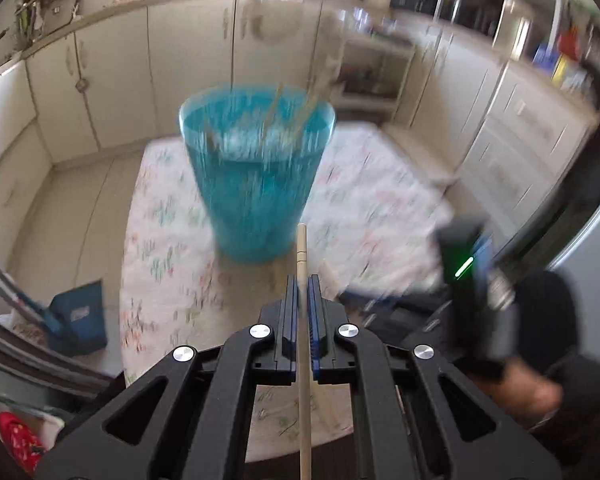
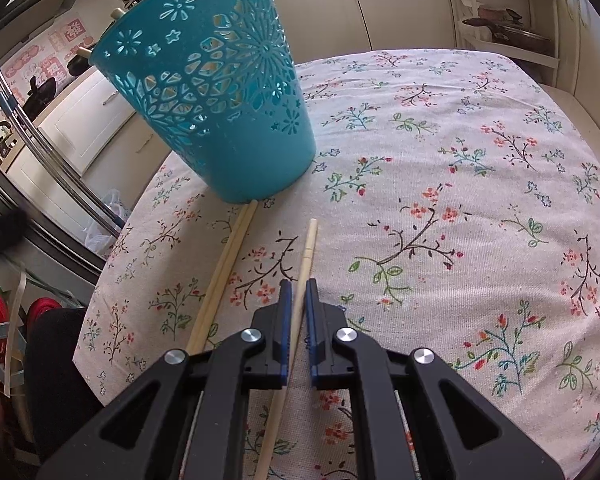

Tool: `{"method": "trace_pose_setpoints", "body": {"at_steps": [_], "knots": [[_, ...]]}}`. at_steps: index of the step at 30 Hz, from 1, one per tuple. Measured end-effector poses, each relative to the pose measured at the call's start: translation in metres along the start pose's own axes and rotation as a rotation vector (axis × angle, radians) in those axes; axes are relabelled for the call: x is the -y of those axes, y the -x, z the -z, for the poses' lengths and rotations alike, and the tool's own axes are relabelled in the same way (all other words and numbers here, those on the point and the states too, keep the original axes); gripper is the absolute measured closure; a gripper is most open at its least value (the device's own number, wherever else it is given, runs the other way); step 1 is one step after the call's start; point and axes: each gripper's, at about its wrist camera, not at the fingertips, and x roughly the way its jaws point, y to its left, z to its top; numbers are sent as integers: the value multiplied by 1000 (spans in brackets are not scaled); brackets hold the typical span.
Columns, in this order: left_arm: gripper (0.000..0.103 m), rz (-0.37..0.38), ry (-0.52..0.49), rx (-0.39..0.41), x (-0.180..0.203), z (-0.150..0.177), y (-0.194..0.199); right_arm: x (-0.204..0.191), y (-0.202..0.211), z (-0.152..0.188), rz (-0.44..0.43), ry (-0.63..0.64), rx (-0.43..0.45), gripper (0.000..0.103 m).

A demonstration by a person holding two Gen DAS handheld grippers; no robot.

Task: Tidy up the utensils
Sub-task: 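Carry the stick over the teal basket and open the left tool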

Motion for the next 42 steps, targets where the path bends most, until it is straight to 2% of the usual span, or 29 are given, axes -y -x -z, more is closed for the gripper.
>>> {"method": "trace_pose_setpoints", "body": {"at_steps": [4,10,13,16,22,26,31,37,40,42], "knots": [[98,30,25,148,-4,-44,41,2,0,-1,-9,-10,-2,96],[98,-6,62,327,-8,-103,57,4,0,-2,-18,-18,0,96],[98,-19,92,380,-13,-128,44,5,0,-1,-20,-20,3,96],[98,-75,113,426,-20,-150,17,5,0,-1,-21,-15,8,96],[98,-174,161,495,-33,-172,-31,2,-1,0,-12,10,22,96],[98,-216,169,481,-41,-171,-60,0,-2,0,-11,17,29,96],[98,-266,140,447,-39,-154,-80,-1,-4,-1,-11,18,33,96],[95,-277,79,384,-27,-129,-72,1,-3,-1,-21,8,28,95],[75,-297,76,375,-27,-112,-58,3,-2,-1,-39,-4,25,92],[54,-332,93,391,-31,-93,-42,3,-1,0,-38,-3,28,92]]}}
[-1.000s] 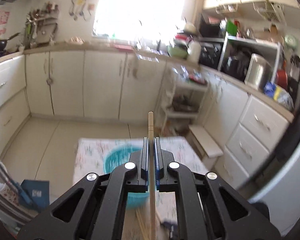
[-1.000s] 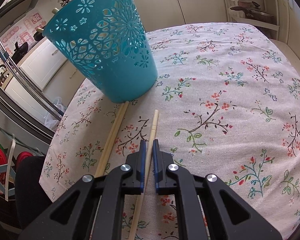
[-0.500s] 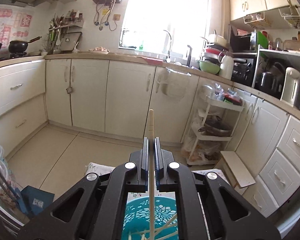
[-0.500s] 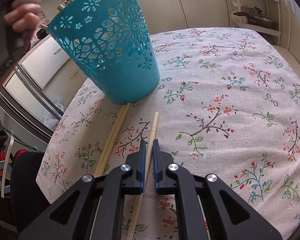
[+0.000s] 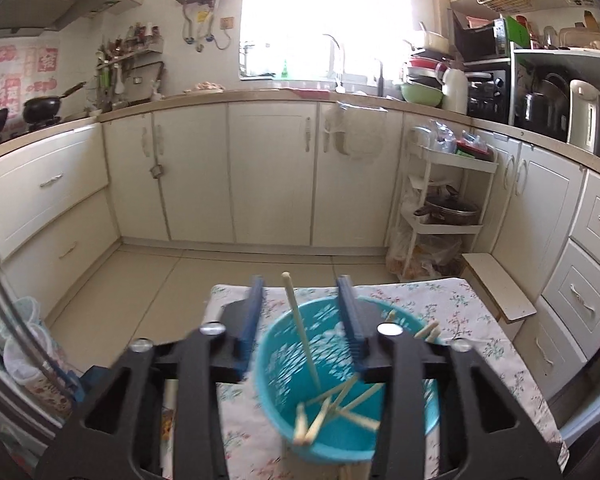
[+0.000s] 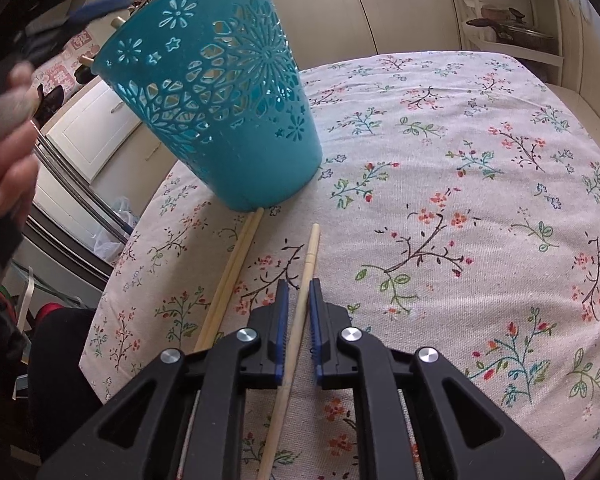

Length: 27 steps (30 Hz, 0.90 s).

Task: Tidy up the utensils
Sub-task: 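Carry the stick over the teal basket and open the left tool, then grasp a wooden stick with the right tool and lift it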

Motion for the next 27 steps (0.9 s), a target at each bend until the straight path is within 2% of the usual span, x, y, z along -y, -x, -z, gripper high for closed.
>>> {"method": "trace_pose_setpoints", "body": {"at_steps": [3,6,10,17,22,27], "knots": [[46,-57,25,9,-19,18,23,-1,0,1,11,11,6,92],[42,-121,56,-25,-40,48,33,-10,-1,2,53,62,18,92],[42,-174,42,-141,-55,92,19,-23,-3,4,127,144,24,94],[41,-147,3,-218,-54,119,-1,-16,2,4,149,122,11,95],[38,-136,-15,-254,-51,132,-10,-23,-1,7,190,176,23,95],[34,-133,-21,-276,-48,139,-14,-16,1,6,152,123,31,96]]}}
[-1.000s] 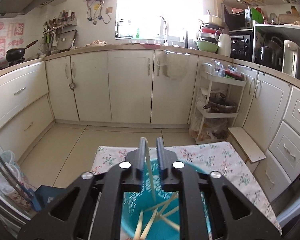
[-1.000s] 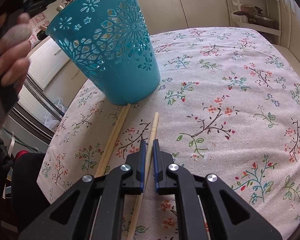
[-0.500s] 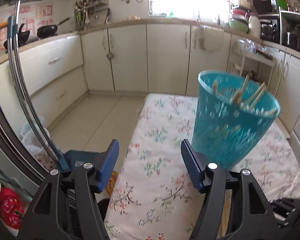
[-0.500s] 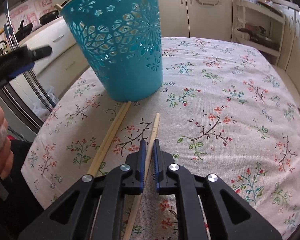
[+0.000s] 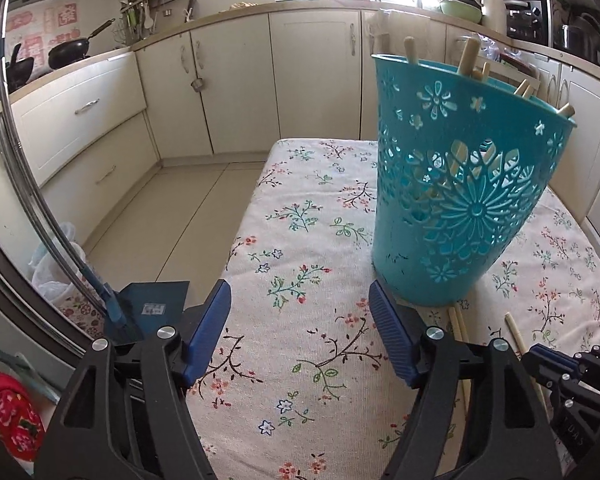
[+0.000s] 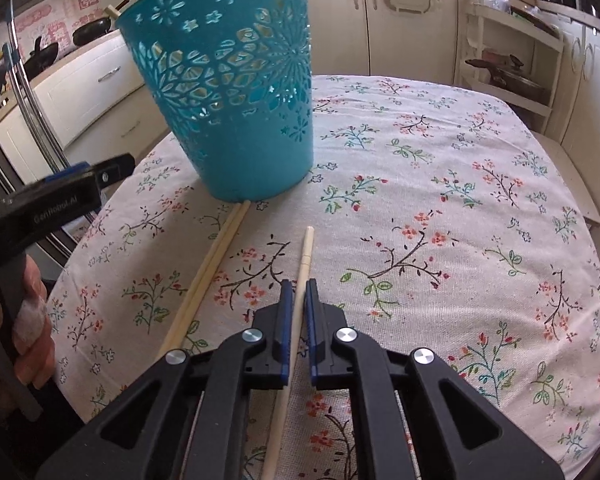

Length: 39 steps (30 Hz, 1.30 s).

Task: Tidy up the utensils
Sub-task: 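Grasp a wooden stick with the right tool and lift it, then carry the stick over the teal basket and open the right tool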

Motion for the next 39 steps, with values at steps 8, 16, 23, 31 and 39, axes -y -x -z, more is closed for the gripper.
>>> {"method": "trace_pose_setpoints", "body": {"at_steps": [8,16,23,31,39], "knots": [[32,-9,-25,-29,6,4,-8,22,2,-3,-116,-138,-25,97],[29,-14,-38,-58,9,6,-15,33,26,-15,-256,-226,41,97],[27,-7,-30,-93,8,8,-23,39,60,-32,-371,-297,144,97],[27,-8,-33,-107,9,8,-27,50,116,-72,-444,-313,307,97],[27,-6,-19,-120,6,9,-31,40,168,-131,-489,-248,445,97]]}}
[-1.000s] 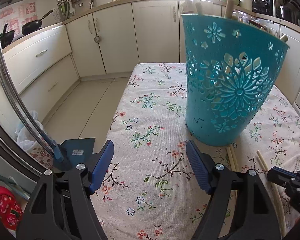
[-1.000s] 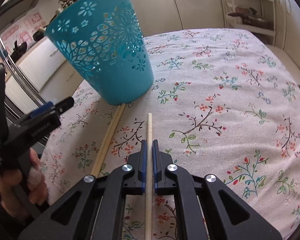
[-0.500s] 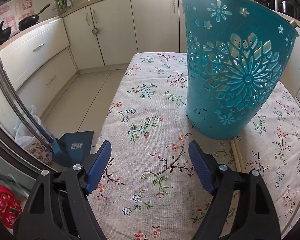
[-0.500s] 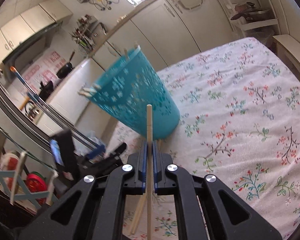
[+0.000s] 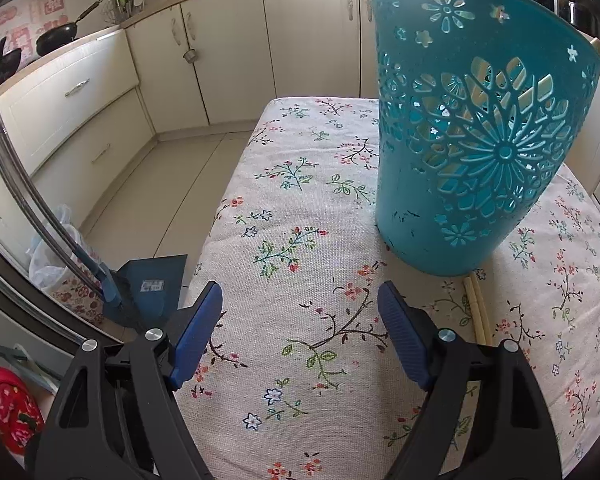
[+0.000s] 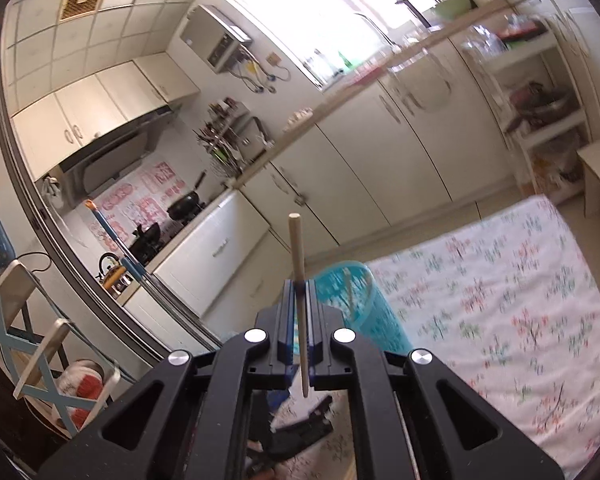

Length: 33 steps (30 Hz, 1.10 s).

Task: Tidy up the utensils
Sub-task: 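Carry the stick over the teal basket and open the right tool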

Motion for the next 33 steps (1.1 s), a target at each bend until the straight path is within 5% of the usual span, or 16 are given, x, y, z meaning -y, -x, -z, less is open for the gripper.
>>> {"method": "trace_pose_setpoints", "body": {"at_steps": [11,23,25,33], "knots": [[27,2,0,-18,2,-1,-6,-37,-28,-45,25,114,90,97],[27,5,7,-38,1,-1,-9,-14,-111,12,231,220,-140,95],[27,5,7,-38,1,-1,-10,-11,-105,20,233,210,-136,88],[26,3,5,-38,1,-1,-10,-9,-64,52,249,174,-104,83]]}}
